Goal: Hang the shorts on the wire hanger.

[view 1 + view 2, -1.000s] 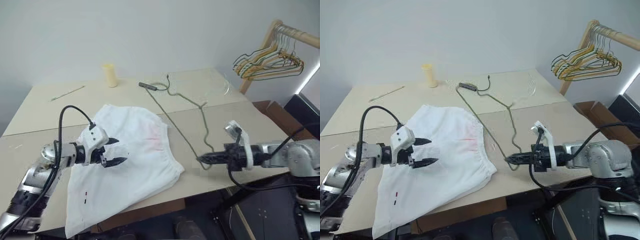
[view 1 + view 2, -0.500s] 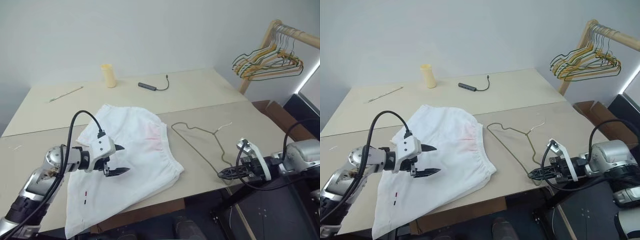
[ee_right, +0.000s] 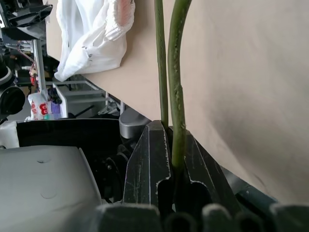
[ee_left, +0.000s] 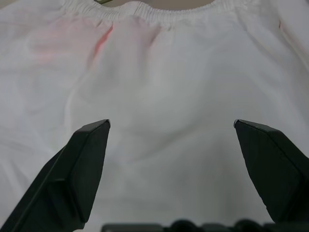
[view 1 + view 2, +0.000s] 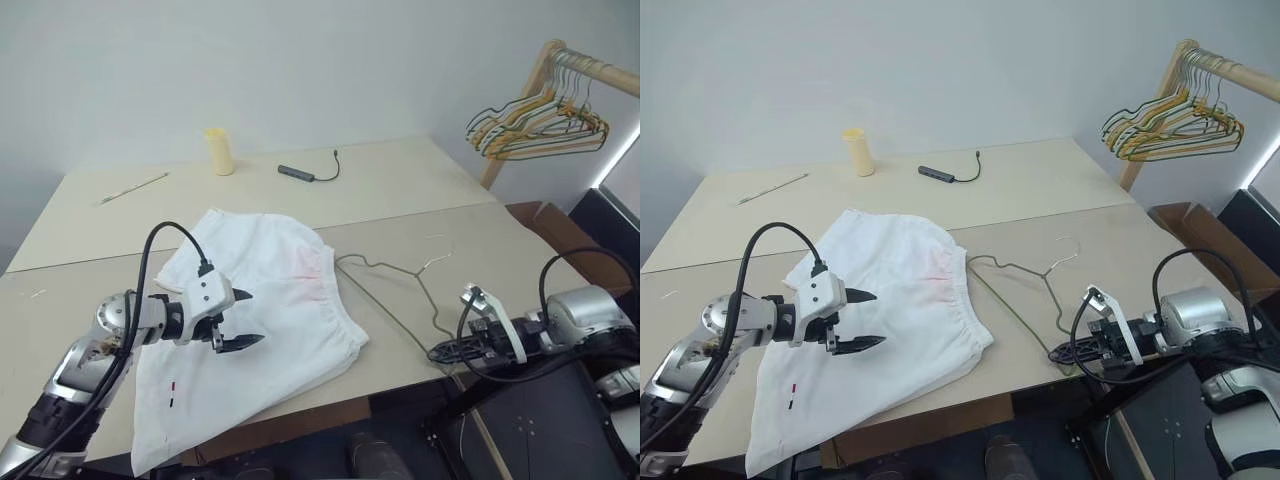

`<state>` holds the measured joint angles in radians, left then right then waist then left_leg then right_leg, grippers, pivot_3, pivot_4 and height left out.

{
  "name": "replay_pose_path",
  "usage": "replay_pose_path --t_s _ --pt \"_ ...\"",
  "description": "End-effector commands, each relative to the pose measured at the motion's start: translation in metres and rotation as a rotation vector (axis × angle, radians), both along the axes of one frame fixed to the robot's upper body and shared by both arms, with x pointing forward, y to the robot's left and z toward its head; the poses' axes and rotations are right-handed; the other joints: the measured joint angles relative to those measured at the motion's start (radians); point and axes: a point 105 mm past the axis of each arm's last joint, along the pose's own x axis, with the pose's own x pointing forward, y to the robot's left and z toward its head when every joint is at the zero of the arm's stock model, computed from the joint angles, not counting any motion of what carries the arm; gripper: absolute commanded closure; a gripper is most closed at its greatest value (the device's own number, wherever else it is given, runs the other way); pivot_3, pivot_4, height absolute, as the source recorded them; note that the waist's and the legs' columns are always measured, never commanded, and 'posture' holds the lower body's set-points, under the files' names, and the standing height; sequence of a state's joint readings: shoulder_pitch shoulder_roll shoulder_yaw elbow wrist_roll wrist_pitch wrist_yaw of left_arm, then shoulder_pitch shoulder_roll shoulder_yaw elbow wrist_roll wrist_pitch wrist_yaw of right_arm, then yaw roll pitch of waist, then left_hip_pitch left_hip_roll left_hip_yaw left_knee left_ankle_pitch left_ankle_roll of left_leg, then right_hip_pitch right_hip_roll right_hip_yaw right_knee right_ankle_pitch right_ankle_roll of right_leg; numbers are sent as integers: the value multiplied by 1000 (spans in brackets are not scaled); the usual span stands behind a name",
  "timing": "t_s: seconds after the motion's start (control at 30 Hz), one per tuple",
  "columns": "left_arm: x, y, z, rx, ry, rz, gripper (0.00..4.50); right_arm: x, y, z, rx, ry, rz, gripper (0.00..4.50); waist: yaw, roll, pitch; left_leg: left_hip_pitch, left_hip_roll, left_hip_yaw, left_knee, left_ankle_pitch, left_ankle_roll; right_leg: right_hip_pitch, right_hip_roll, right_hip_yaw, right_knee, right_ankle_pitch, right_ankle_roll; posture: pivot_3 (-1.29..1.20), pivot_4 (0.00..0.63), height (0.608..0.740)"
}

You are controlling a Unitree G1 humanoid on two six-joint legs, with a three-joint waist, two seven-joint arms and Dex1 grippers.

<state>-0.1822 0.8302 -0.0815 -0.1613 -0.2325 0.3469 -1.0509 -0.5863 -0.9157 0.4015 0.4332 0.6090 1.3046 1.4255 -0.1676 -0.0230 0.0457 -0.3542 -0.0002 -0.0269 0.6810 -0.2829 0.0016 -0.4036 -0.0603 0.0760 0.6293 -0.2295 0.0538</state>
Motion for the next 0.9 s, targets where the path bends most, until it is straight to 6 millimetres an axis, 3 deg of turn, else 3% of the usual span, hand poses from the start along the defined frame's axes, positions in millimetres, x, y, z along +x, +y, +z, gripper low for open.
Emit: replay_pose_path --t_s 0.03,0.37,0.73,0.9 --pt "3 2 6 6 -34 7 10 8 5 13 27 -64 34 4500 2 0 0 0 0 0 0 0 0 0 0 0 0 0 0 -122 0 740" --pt "0 -1 3 19 -34 -5 10 7 13 7 4 -90 151 4500 5 0 0 0 0 0 0 0 0 0 0 0 0 0 0 -107 0 740" --pt "-1 -1 0 27 -40 6 10 42 3 7 -106 -161 106 4500 17 0 0 0 0 0 1 0 0 0 0 0 1 4 -7 -88 0 740" --pt "-1 -2 0 25 -44 9 10 37 9 9 -72 -141 177 4500 22 0 0 0 -1 0 1 0 0 0 -1 -1 1 5 -7 -89 0 740"
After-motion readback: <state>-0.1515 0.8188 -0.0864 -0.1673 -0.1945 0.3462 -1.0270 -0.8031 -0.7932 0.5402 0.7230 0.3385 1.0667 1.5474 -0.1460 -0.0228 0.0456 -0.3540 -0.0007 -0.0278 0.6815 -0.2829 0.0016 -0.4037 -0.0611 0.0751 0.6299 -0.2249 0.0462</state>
